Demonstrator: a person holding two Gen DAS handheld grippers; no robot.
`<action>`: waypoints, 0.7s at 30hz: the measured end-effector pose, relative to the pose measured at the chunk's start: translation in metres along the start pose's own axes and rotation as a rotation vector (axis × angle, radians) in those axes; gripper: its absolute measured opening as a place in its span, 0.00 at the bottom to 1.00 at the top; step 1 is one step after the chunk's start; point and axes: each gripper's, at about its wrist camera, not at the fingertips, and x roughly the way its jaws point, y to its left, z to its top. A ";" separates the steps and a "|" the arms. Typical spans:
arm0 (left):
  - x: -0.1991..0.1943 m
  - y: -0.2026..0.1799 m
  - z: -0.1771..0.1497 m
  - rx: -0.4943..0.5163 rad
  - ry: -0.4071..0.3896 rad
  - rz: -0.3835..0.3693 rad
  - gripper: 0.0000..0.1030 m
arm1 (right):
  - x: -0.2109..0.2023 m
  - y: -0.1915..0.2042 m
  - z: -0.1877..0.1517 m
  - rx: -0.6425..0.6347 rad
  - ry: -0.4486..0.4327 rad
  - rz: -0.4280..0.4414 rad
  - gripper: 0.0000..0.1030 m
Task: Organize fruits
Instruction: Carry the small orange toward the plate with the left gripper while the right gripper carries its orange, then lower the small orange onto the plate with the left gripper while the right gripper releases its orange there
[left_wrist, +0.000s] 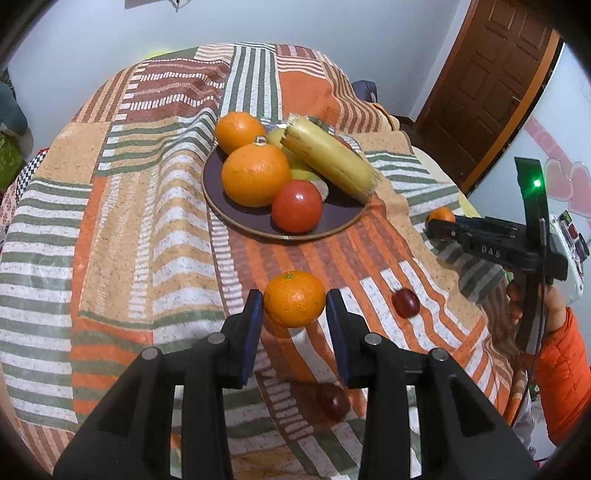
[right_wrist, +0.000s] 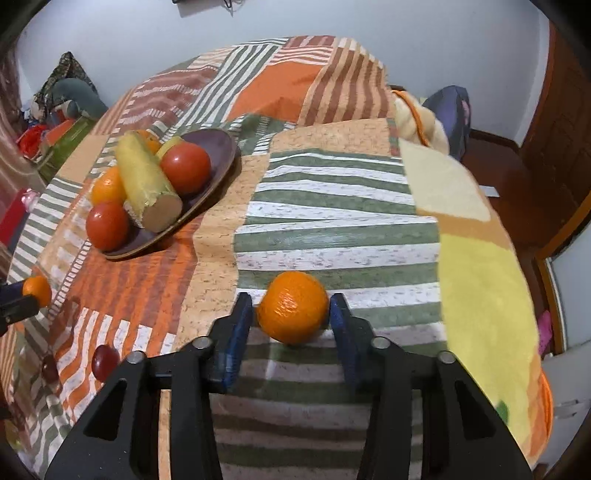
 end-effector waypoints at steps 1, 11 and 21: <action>0.001 0.000 0.002 0.000 -0.002 0.002 0.34 | -0.002 0.002 0.001 -0.012 -0.003 0.008 0.33; 0.006 0.000 0.059 0.032 -0.070 0.039 0.34 | -0.024 0.031 0.046 -0.101 -0.112 0.057 0.33; 0.017 0.001 0.115 0.035 -0.125 0.078 0.34 | -0.013 0.075 0.106 -0.194 -0.179 0.107 0.33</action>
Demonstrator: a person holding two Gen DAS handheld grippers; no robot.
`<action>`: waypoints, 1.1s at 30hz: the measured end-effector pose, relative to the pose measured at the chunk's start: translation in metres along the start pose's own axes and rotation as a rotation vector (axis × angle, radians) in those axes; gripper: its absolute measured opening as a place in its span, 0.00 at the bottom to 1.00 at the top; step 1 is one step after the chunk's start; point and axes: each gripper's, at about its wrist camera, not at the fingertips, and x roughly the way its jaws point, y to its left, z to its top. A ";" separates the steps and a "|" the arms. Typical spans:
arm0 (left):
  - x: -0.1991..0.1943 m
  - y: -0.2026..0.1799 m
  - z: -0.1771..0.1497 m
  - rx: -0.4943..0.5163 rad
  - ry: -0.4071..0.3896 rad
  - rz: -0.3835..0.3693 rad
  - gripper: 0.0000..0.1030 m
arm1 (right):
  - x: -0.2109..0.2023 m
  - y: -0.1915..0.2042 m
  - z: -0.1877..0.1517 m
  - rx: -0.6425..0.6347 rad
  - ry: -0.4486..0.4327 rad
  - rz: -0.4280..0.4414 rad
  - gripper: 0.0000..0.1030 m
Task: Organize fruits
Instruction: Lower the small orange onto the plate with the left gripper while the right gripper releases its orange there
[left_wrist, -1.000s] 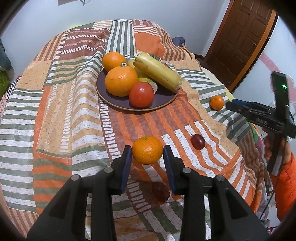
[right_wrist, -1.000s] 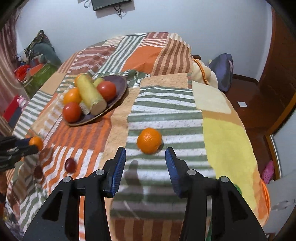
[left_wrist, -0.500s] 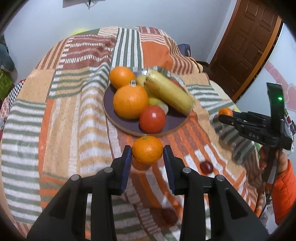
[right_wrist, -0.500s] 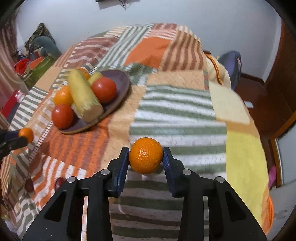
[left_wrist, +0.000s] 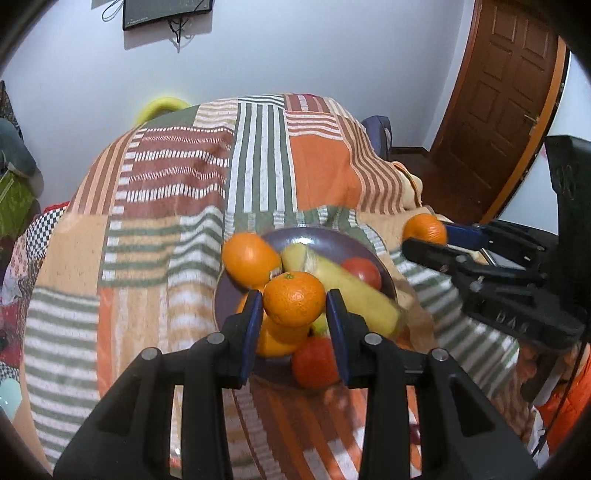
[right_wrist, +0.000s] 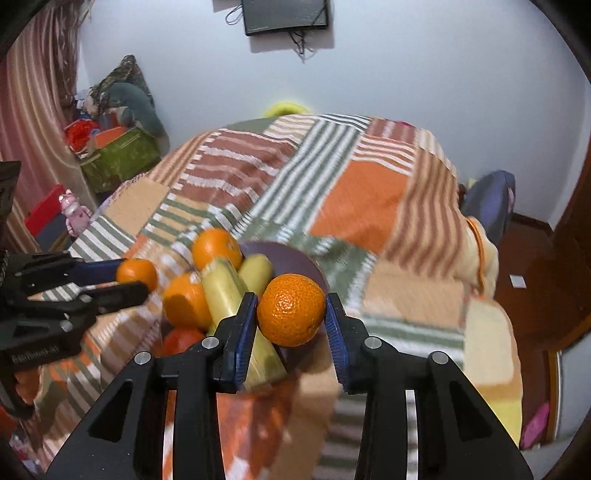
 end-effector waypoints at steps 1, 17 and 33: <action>0.004 0.000 0.004 0.003 0.000 0.004 0.34 | 0.005 0.003 0.004 -0.010 0.001 0.006 0.33; 0.058 0.020 0.029 -0.095 0.040 0.007 0.34 | 0.068 0.002 0.018 0.012 0.087 0.030 0.33; 0.022 0.018 0.020 -0.086 0.001 0.003 0.40 | 0.047 0.007 0.019 -0.004 0.058 0.035 0.51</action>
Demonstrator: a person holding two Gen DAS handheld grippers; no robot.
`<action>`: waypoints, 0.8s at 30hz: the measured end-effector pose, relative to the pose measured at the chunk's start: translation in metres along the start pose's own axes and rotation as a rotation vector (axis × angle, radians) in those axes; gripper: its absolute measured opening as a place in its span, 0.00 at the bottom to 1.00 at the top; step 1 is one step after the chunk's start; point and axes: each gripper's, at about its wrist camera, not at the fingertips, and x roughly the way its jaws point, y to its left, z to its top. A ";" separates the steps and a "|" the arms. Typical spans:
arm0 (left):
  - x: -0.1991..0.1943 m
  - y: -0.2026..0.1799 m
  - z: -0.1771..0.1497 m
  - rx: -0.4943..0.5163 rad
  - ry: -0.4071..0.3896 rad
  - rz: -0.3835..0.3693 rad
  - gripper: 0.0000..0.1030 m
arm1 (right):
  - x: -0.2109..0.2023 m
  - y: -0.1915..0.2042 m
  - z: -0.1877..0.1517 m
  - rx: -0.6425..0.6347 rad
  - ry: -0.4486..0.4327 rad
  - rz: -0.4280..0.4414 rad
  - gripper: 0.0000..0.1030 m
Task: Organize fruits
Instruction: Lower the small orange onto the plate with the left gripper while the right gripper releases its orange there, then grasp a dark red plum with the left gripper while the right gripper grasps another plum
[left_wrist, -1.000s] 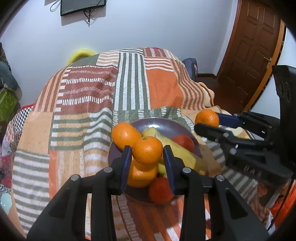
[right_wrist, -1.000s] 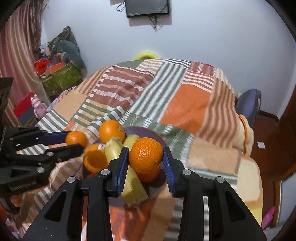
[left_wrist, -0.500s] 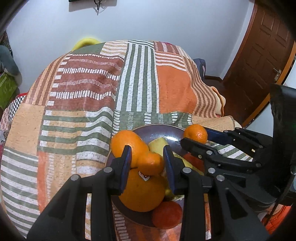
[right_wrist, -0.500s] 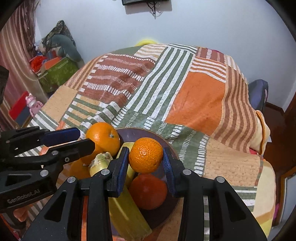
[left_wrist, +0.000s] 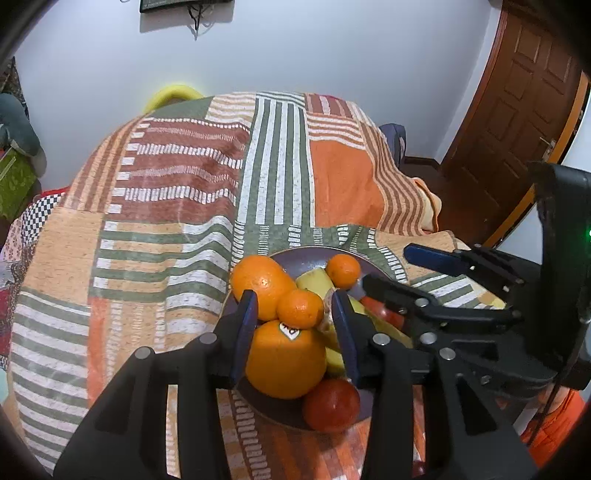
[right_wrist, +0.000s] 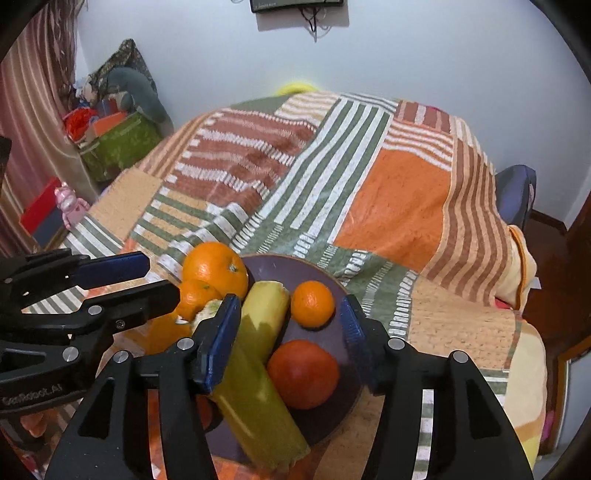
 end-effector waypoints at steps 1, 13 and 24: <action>-0.004 0.000 -0.001 0.002 -0.004 0.000 0.40 | -0.006 0.002 0.000 -0.005 -0.011 -0.007 0.51; -0.082 -0.012 -0.036 0.056 -0.062 0.008 0.40 | -0.091 0.022 -0.039 0.016 -0.126 0.001 0.51; -0.132 -0.023 -0.105 0.107 -0.016 -0.004 0.44 | -0.131 0.041 -0.099 0.038 -0.105 -0.008 0.51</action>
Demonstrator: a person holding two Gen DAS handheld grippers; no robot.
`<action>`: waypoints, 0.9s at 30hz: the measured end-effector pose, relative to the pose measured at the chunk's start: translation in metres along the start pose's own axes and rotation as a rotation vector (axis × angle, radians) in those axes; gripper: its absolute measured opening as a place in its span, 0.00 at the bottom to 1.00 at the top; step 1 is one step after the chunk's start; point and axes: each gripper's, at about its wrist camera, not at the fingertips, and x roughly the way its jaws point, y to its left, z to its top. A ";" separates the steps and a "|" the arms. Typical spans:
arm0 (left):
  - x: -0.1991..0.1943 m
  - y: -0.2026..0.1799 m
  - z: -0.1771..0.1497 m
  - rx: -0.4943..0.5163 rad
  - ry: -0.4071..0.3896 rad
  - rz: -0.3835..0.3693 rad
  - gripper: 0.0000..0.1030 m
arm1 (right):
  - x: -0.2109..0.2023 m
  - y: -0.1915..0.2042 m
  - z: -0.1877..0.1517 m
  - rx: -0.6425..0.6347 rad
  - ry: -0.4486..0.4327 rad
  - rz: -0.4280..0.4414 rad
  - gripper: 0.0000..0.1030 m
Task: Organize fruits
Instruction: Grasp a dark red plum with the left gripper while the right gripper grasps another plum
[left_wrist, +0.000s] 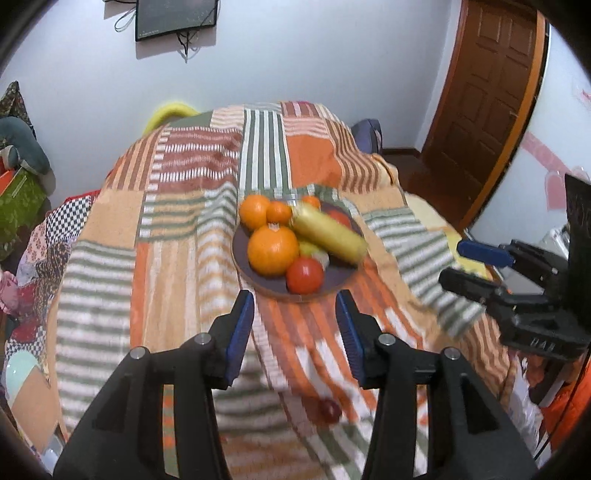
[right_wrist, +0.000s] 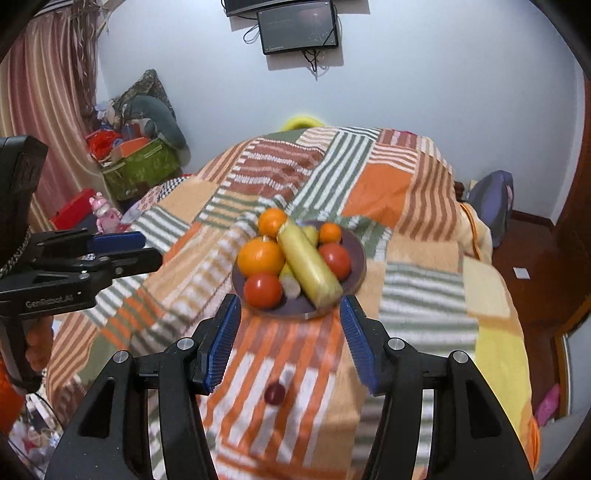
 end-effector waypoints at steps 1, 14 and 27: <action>0.000 -0.001 -0.005 0.003 0.007 -0.001 0.44 | -0.002 0.001 -0.005 0.004 0.007 0.002 0.51; 0.030 -0.016 -0.075 -0.002 0.157 -0.070 0.44 | 0.012 0.011 -0.055 0.025 0.113 0.023 0.51; 0.062 -0.021 -0.097 -0.010 0.234 -0.118 0.33 | 0.057 0.012 -0.071 0.031 0.227 0.052 0.31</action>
